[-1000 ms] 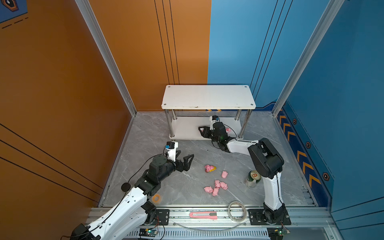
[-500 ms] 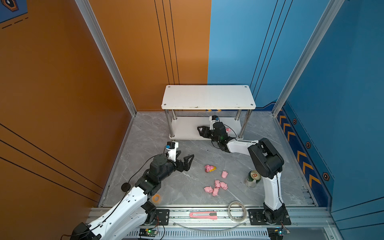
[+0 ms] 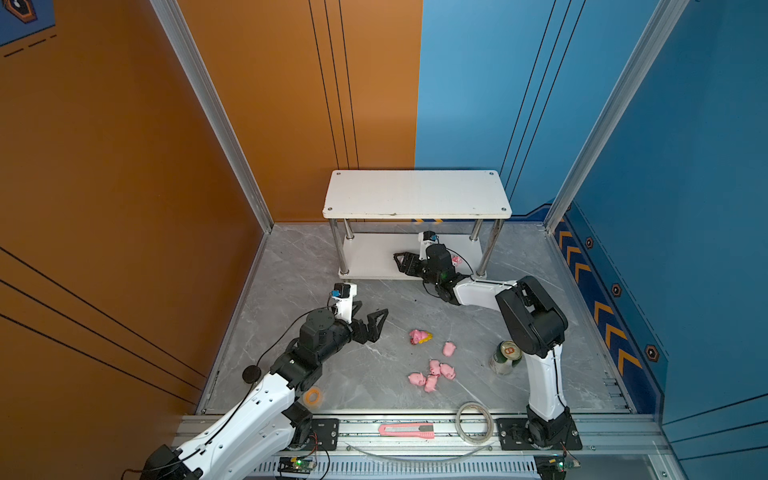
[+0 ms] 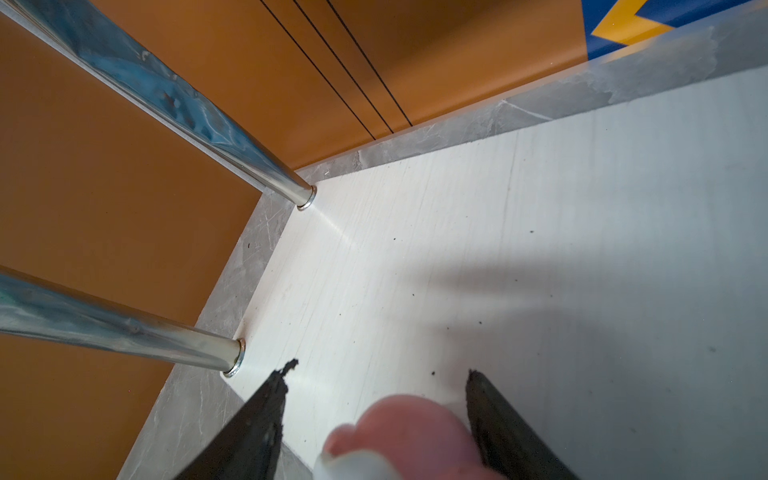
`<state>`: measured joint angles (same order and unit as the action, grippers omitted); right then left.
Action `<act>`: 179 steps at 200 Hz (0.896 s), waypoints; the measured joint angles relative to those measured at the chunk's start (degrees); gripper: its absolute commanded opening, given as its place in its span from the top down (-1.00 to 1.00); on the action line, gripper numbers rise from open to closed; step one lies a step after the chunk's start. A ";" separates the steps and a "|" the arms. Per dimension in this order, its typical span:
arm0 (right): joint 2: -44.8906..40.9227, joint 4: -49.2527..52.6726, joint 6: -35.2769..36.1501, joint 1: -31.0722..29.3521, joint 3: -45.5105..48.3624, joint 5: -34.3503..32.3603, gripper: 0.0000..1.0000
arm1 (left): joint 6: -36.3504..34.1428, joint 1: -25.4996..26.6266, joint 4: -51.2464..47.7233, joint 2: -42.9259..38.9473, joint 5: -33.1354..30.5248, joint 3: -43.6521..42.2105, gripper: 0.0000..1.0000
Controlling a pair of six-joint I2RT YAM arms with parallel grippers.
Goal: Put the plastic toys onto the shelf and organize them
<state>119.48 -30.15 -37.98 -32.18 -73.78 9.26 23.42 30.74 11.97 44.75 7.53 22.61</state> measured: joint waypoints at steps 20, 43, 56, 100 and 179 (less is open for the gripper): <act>-0.02 0.22 0.00 0.00 0.00 0.02 -0.40 | 0.00 0.00 0.00 0.07 0.00 0.00 -0.95; -0.02 0.59 0.02 0.00 0.00 0.00 -0.41 | 0.00 0.00 0.02 0.26 0.02 0.00 -0.95; -0.02 0.63 0.02 0.00 0.00 0.00 -0.41 | 0.00 0.00 0.02 0.28 0.02 0.00 -0.95; -0.33 1.22 0.09 -0.07 0.00 -0.04 -0.42 | 0.00 0.00 0.04 0.28 0.17 0.00 -0.95; -2.78 3.65 0.66 -1.16 0.02 -1.79 -0.49 | 0.00 0.00 0.02 0.28 0.17 0.00 -0.95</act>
<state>116.71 -26.50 -37.32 -33.34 -73.76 7.46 23.42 30.74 11.99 45.04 7.70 22.61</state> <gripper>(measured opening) 0.741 0.976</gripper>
